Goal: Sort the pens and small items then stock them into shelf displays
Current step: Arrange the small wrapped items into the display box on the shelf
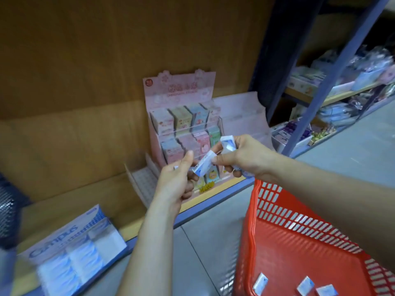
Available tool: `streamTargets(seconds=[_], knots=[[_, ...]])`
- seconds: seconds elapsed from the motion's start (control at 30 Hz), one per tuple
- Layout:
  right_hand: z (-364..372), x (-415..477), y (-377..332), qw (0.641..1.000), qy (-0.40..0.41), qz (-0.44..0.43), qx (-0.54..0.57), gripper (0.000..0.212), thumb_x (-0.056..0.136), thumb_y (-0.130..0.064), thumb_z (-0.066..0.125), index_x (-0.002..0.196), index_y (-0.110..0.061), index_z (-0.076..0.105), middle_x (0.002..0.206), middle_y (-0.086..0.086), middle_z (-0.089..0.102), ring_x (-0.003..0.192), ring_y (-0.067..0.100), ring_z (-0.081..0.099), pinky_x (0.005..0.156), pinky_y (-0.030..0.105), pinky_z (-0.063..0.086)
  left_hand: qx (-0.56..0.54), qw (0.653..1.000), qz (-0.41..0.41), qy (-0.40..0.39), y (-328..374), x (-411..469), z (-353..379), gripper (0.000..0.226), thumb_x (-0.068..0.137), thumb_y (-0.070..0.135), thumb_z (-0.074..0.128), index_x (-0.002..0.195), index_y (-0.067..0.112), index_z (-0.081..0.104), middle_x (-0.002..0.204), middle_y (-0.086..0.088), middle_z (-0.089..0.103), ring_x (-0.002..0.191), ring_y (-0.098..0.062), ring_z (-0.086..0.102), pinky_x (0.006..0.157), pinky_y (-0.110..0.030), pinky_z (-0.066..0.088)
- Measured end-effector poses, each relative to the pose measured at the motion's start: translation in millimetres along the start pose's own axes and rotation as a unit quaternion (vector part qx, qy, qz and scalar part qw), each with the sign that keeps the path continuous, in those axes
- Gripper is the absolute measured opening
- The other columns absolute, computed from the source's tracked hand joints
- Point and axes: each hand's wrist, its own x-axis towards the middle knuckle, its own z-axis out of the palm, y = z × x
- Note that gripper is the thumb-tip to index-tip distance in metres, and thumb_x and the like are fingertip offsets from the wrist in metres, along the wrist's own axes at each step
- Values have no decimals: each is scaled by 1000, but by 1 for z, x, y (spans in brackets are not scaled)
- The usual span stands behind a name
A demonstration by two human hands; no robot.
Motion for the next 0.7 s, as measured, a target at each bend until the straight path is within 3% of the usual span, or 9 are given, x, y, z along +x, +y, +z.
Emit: streamTargets(seconds=[0.17,0.27,0.33,0.43,0.53,0.7], knots=[[58,20,1,987,11,30,158,11,85,-4,69,88,-11,62,68,6,61,47,13,45,37,18,32,-112,993,-6,-39,-3,-5,-30,30,92,34,57,103,7,62,57,-2,46,38,-7,27,39,-14,15],[101,30,6,975,-18,63,211,14,87,-6,66,77,-14,60,59,5,56,47,12,45,36,16,29,-169,985,23,-21,-3,-12,-51,27,90,28,59,111,12,61,61,-2,49,38,-6,28,36,-12,18],[128,32,10,958,-66,106,259,5,89,-11,64,84,-11,62,58,5,55,44,10,44,34,15,30,-167,984,58,35,-3,-17,-71,12,90,25,60,93,13,62,59,-2,47,36,-5,28,35,-12,17],[156,30,19,928,-129,151,314,20,89,-29,67,95,-10,64,72,7,63,46,9,46,33,16,33,-114,976,95,157,-4,-23,-102,22,87,29,67,72,15,58,53,0,45,37,-7,29,36,-15,20],[177,29,27,929,-156,153,298,22,85,-25,70,99,-10,64,83,8,61,49,9,47,34,15,32,-65,961,78,255,-8,-31,-129,29,84,36,69,66,16,60,52,-1,44,38,-9,31,37,-17,22],[216,32,34,955,-157,149,202,14,86,-15,70,91,-5,63,67,4,55,48,10,48,36,18,32,-50,949,25,310,-30,-49,-169,32,87,39,65,69,13,58,55,-3,51,37,-9,31,36,-16,22]])
